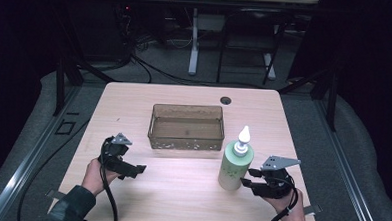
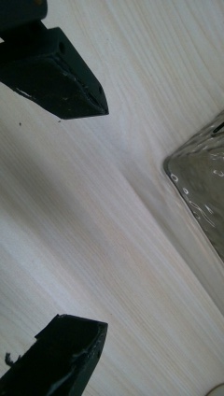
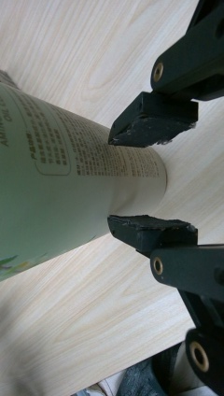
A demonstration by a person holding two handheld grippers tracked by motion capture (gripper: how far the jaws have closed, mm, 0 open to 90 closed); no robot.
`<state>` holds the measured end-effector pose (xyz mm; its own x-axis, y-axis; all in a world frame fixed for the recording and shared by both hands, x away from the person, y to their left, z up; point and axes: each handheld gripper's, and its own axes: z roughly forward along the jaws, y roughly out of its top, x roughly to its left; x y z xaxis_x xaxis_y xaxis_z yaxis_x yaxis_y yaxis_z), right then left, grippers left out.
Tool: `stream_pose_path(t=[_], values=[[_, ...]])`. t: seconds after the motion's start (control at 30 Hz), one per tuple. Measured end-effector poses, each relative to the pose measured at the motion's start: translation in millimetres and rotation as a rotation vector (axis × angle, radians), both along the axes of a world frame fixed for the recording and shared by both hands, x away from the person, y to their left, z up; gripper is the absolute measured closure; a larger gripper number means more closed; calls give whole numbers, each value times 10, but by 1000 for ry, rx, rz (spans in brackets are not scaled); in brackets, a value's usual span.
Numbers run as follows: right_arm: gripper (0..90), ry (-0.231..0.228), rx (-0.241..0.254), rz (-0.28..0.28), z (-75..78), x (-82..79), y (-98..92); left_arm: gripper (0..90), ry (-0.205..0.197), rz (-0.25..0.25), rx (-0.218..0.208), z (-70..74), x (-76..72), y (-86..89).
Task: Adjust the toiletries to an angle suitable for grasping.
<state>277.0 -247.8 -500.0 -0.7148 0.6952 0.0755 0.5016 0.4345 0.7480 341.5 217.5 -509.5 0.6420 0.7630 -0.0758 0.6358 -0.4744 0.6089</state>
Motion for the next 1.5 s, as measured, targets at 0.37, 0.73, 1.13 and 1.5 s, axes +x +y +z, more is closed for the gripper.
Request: stream_pose_path(t=[0.37, 0.73, 1.13, 1.5], values=[[578, -12, -2, 31, -12, 86, 173, 0, 0, -18, 20, 37, 23, -43], [621, -20, -4, 76, -9, 122, 386, 0, -4, -33, 27, 88, 40, -117], [649, -27, 0, 128, -18, 181, 679, 1, 2, -32, 22, 200, 80, -213], [650, -33, 5, 141, -49, 242, 840, 1, -15, -78, -8, 330, 106, -341]])
